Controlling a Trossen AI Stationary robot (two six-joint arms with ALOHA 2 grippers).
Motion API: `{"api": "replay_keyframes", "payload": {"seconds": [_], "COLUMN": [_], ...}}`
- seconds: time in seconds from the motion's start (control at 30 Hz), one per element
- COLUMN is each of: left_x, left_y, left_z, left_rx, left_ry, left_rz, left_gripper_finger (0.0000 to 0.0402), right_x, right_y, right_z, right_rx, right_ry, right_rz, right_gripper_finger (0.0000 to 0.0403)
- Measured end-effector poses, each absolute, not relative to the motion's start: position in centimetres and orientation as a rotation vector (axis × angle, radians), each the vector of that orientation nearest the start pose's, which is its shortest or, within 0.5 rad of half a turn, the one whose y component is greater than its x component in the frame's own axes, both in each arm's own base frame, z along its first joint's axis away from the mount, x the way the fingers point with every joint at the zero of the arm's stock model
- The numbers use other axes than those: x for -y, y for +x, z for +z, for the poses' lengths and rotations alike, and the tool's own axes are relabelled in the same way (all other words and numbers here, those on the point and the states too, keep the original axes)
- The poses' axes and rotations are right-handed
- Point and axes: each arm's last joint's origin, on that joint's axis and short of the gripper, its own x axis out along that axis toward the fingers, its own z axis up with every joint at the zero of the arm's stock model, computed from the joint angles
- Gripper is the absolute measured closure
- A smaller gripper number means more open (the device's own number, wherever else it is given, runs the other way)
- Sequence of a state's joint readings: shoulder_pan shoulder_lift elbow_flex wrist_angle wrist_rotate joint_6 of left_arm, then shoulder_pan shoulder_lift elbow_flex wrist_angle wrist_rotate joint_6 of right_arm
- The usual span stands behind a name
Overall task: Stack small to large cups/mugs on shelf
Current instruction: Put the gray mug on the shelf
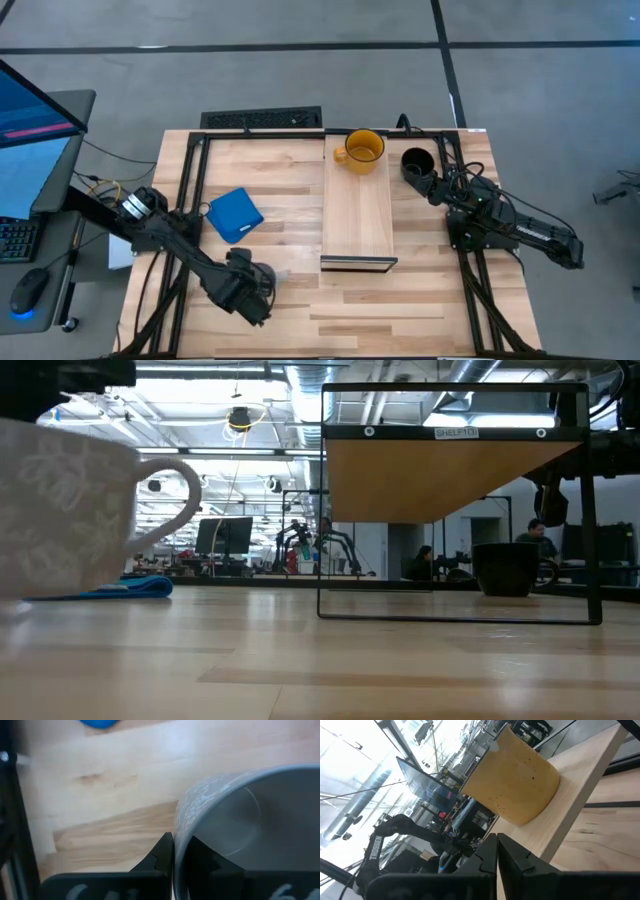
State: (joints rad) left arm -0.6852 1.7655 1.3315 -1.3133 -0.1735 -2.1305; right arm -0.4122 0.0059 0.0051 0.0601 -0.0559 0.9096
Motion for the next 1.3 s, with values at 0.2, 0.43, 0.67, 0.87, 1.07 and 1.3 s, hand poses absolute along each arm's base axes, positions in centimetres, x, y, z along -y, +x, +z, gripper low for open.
{"api": "replay_keyframes", "payload": {"seconds": [0.2,0.43,0.67,0.87,1.07,1.3], "left_x": [16.5,13.4,9.4,6.1,3.3,0.3], "left_y": [23.7,22.8,21.8,22.3,24.2,26.4], "left_z": [24.0,27.4,31.0,33.3,34.7,36.2], "left_rx": [-1.114,-1.035,-0.949,-0.849,-0.723,-0.613], "left_ry": [-0.9,-0.909,-0.974,-1.028,-0.992,-0.921], "left_rz": [1.202,1.156,1.048,0.89,0.717,0.553], "left_gripper_finger": [0.0392,0.0392,0.0392,0.0392,0.0392,0.0392], "right_x": [3.8,3.8,3.8,3.8,3.8,3.8], "right_y": [9.0,9.0,9.0,9.0,9.0,9.0], "right_z": [17.1,17.1,17.1,17.0,16.8,16.7], "right_rx": [0.216,0.216,0.215,0.214,0.192,0.177], "right_ry": [0.885,0.885,0.884,0.884,0.888,0.893], "right_rz": [-0.305,-0.305,-0.305,-0.305,-0.316,-0.324], "right_gripper_finger": [0.0369,0.0369,0.0369,0.0369,0.0369,0.0369]}}
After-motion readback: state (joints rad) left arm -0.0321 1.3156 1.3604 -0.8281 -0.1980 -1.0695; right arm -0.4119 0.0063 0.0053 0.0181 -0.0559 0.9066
